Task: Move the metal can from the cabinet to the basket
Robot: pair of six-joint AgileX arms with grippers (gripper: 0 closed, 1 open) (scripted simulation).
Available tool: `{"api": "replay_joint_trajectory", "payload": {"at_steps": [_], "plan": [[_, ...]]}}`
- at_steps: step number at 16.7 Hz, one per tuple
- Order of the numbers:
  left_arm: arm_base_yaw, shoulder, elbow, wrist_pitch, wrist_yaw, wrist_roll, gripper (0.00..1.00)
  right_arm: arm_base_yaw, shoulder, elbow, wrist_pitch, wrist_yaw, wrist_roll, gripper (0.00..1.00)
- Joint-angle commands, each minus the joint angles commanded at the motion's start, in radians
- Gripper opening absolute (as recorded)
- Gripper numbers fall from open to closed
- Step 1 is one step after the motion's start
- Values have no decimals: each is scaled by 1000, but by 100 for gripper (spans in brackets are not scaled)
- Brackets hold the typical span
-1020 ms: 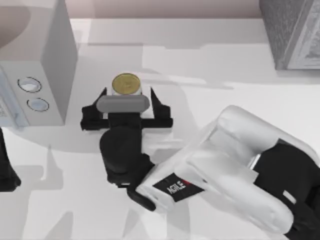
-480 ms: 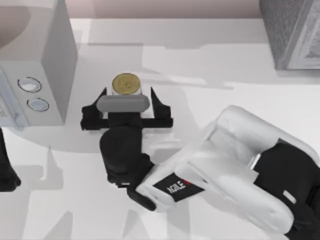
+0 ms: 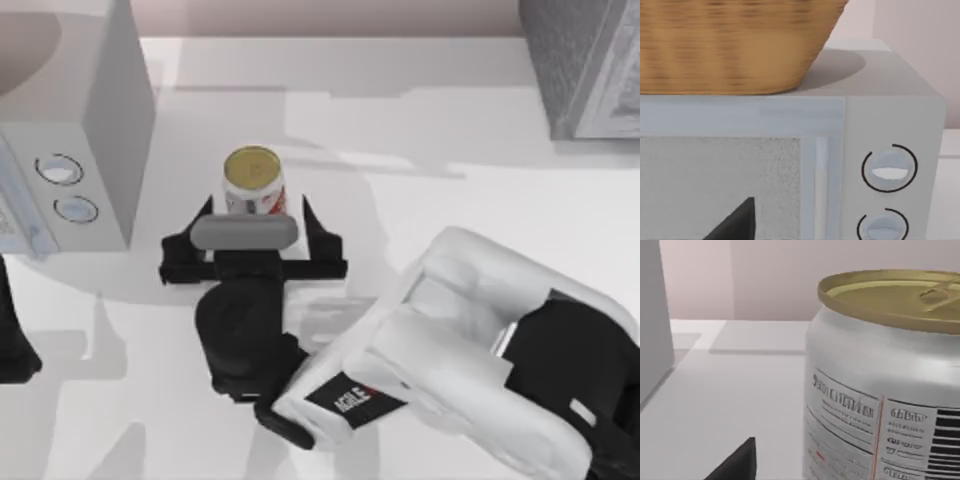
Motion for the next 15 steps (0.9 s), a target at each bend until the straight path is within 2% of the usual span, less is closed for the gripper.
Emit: {"api": "replay_joint_trajectory", "payload": {"at_steps": [6, 11, 15], "plan": [[0, 0, 0, 0, 0, 0, 100, 124, -70, -167, 100, 118, 10, 100], [0, 0, 0, 0, 0, 0, 100, 119, -66, -168, 100, 116, 10, 100], [0, 0, 0, 0, 0, 0, 100, 97, -97, -257, 156, 95, 8, 100]]}}
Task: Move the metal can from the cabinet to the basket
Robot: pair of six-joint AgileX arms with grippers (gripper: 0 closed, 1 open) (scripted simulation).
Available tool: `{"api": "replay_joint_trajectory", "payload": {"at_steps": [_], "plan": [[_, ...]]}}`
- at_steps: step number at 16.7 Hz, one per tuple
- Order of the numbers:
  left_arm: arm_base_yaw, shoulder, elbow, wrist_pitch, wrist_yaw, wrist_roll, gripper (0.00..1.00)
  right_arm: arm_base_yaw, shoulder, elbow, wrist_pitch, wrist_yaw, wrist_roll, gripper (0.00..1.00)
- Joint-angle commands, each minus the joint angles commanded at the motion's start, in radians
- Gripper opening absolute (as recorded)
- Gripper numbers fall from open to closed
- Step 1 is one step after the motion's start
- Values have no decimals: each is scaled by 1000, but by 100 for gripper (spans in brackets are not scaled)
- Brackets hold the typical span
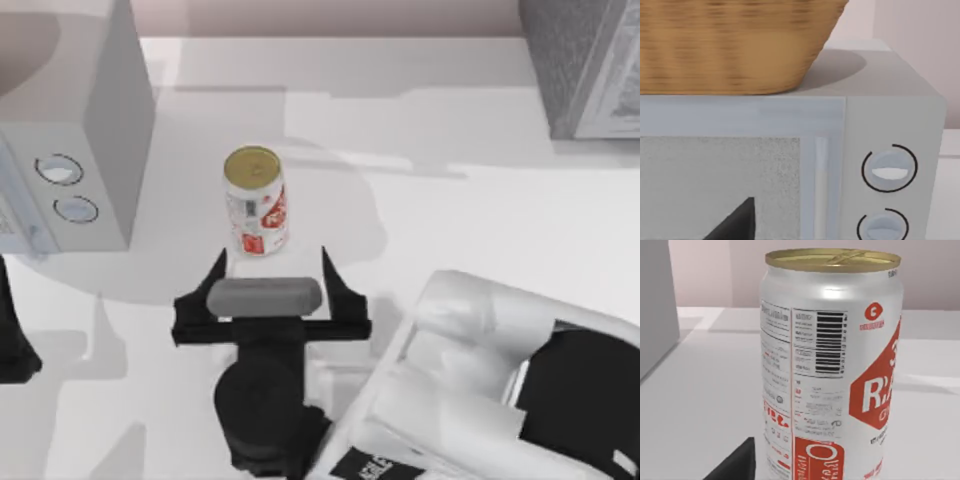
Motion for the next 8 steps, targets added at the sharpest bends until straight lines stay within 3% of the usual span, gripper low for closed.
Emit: {"api": "replay_joint_trajectory", "payload": {"at_steps": [8], "plan": [[0, 0, 0, 0, 0, 0, 100, -29, -42, -128, 89, -30, 1, 100]]}}
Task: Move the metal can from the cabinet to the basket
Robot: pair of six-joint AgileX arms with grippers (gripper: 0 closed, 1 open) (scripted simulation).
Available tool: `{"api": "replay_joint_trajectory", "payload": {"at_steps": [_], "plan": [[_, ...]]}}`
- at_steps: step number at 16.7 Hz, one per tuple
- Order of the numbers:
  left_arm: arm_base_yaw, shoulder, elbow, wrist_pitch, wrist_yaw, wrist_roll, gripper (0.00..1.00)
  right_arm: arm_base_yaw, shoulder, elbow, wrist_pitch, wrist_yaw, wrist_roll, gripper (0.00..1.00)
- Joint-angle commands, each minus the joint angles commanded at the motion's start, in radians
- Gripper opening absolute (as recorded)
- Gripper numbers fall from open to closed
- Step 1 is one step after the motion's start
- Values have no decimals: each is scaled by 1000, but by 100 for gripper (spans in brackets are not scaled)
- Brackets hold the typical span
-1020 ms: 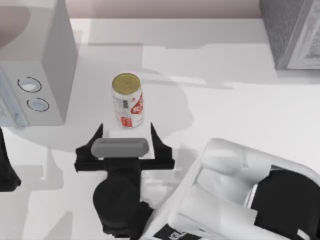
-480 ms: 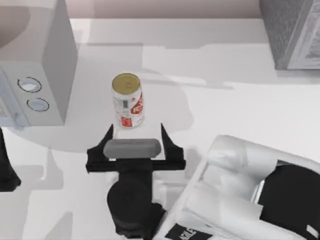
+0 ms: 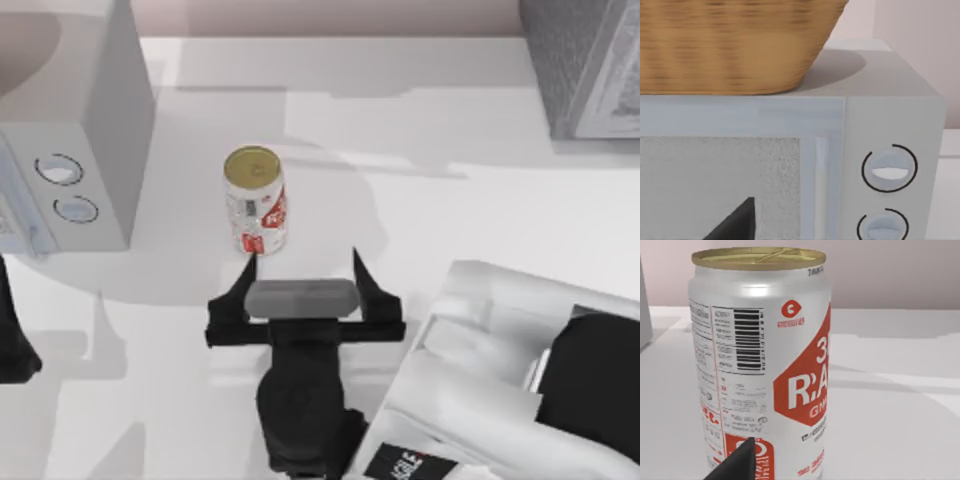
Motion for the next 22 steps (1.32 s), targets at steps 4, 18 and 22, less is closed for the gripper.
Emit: {"api": "replay_joint_trajectory", "payload": {"at_steps": [4, 18, 22], "plan": [[0, 0, 0, 0, 0, 0, 100, -7, -23, -9, -19, -10, -1, 100], [0, 0, 0, 0, 0, 0, 100, -474, -1079, -455, -627, -484, -8, 100], [0, 0, 0, 0, 0, 0, 100, -661, -1508, -636, -872, -677, -12, 100]]}}
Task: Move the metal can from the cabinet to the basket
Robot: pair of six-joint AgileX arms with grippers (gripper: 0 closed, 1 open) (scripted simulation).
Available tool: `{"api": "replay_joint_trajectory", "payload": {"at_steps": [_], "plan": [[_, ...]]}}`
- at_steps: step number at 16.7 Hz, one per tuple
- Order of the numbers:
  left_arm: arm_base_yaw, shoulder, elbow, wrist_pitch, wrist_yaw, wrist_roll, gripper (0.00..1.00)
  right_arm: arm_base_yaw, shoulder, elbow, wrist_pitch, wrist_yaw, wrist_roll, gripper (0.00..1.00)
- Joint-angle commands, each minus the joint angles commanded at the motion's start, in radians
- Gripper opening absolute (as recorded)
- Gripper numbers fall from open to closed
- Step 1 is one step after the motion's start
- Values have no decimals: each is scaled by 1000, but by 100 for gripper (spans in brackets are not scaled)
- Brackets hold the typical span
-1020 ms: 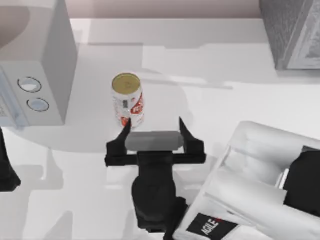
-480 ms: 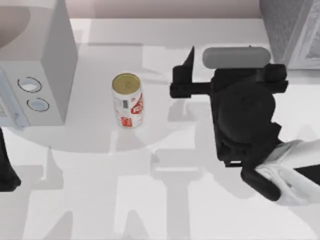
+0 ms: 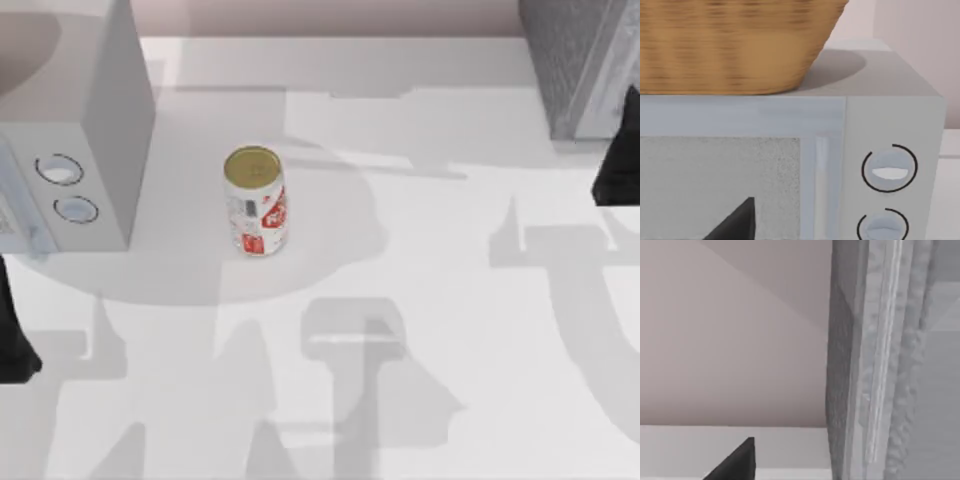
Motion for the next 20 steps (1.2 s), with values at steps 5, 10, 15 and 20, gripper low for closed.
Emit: {"api": "replay_joint_trajectory", "payload": {"at_steps": [5, 10, 15, 20], "plan": [[0, 0, 0, 0, 0, 0, 100, -212, -488, -204, -278, -217, -4, 100], [0, 0, 0, 0, 0, 0, 100, -360, -836, -346, -474, -369, -6, 100], [0, 0, 0, 0, 0, 0, 100, -414, -964, -398, -545, -425, -7, 100], [0, 0, 0, 0, 0, 0, 100, -412, -960, -395, -542, -425, -7, 100]]}}
